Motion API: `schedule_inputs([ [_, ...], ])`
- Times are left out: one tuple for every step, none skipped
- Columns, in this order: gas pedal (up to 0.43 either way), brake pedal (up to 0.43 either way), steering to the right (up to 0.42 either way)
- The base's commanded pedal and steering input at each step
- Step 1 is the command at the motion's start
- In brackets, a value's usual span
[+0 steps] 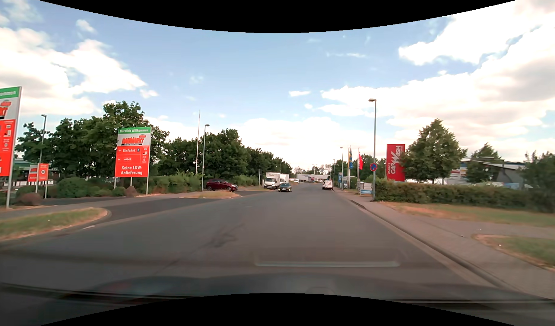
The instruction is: Follow the waypoints while adhering to traffic rules and regulations
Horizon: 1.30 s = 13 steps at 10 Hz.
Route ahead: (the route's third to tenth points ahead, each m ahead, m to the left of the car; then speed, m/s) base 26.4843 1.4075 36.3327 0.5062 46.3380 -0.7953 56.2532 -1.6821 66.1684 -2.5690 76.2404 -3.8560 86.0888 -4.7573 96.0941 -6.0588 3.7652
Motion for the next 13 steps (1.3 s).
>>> schedule_inputs([
  [0.22, 0.0, 0.072],
  [0.228, 0.0, 0.045],
  [0.24, 0.0, 0.024],
  [0.24, 0.0, 0.012],
  [0.248, 0.0, 0.005],
  [0.248, 0.0, 0.003],
  [0.248, 0.0, 0.003],
  [0.248, 0.0, 0.003],
  [0.26, 0.0, 0.003],
  [0.268, 0.0, 0.003],
  [0.268, 0.0, 0.003],
  [0.28, 0.0, 0.004],
  [0.287, 0.0, 0.005],
])
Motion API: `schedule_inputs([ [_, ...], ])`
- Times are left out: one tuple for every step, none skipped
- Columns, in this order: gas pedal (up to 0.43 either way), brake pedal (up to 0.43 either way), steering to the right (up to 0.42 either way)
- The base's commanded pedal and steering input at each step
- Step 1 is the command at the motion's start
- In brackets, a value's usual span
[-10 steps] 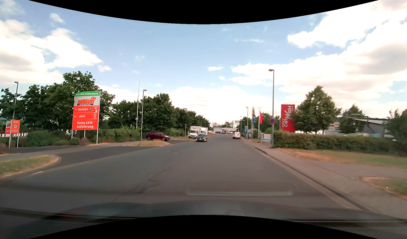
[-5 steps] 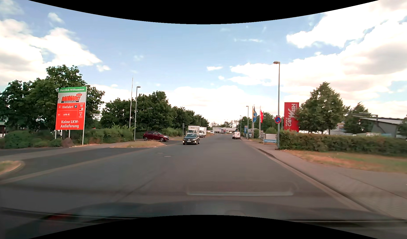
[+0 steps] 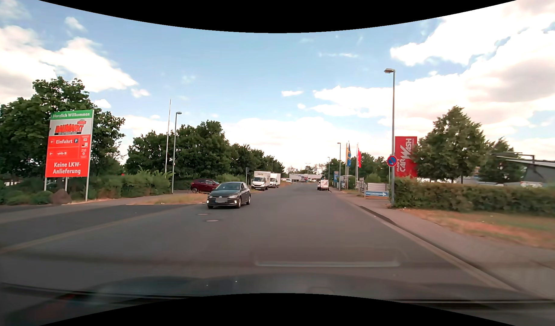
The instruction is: Follow the waypoints while adhering to traffic rules and regulations
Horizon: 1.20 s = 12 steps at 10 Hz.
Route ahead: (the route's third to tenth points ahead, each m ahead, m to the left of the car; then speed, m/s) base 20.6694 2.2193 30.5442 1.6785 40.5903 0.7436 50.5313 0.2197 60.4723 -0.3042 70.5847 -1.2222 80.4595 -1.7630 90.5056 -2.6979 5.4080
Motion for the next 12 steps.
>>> schedule_inputs([
  [0.287, 0.0, 0.01],
  [0.299, 0.0, 0.014],
  [0.311, 0.0, 0.016],
  [0.319, 0.0, 0.016],
  [0.331, 0.0, 0.016],
  [0.331, 0.0, 0.016],
  [0.339, 0.0, 0.015],
  [0.35, 0.0, 0.012],
  [0.35, 0.0, 0.009],
  [0.35, 0.0, 0.007],
  [0.358, 0.0, 0.007],
  [0.358, 0.0, 0.006],
])
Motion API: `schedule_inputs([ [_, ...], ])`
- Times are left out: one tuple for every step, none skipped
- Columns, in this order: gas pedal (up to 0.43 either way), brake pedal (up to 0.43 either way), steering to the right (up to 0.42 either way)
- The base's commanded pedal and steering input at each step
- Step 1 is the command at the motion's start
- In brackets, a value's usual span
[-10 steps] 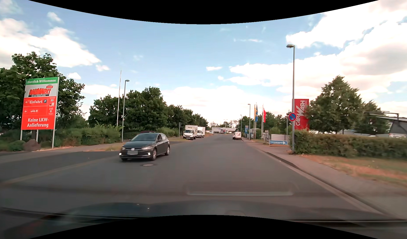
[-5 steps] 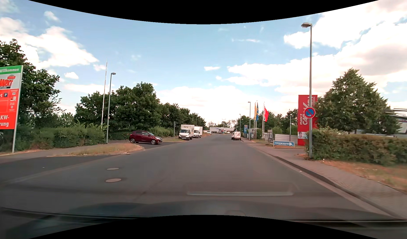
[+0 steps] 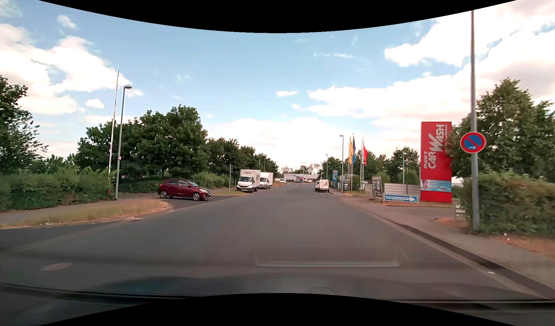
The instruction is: Follow the waypoints while adhering to traffic rules and regulations
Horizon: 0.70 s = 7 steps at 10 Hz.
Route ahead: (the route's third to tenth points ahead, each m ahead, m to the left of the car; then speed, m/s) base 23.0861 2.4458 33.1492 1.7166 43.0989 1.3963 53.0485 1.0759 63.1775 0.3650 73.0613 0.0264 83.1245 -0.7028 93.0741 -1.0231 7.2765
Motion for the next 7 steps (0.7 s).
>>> schedule_inputs([
  [0.358, 0.0, 0.006],
  [0.37, 0.0, 0.006],
  [0.37, 0.0, 0.005],
  [0.37, 0.0, 0.005],
  [0.37, 0.0, 0.005],
  [0.37, 0.0, 0.005],
  [0.37, 0.0, 0.005],
])
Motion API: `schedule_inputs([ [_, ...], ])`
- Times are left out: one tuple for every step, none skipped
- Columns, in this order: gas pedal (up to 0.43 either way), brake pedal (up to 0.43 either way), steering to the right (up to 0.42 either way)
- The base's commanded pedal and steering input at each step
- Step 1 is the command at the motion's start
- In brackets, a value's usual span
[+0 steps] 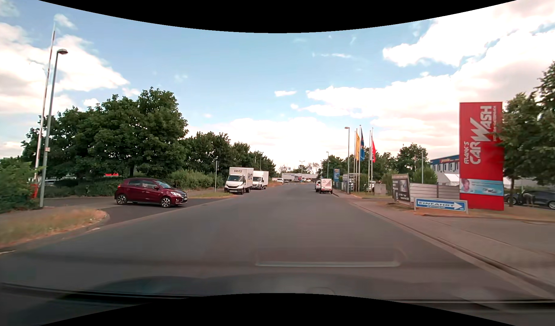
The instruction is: Follow the waypoints while adhering to traffic rules and regulations
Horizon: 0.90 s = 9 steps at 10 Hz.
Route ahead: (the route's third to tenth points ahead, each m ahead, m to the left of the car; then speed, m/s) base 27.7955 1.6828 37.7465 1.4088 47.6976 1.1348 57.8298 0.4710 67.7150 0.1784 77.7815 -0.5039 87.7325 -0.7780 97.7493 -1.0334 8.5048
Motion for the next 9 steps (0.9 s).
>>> schedule_inputs([
  [0.37, 0.0, 0.005],
  [0.37, 0.0, 0.005],
  [0.37, 0.0, 0.005],
  [0.37, 0.0, 0.004],
  [0.37, 0.0, 0.004],
  [0.358, 0.0, 0.004],
  [0.339, 0.0, 0.004],
  [0.311, 0.0, 0.004],
  [0.287, 0.0, 0.003],
])
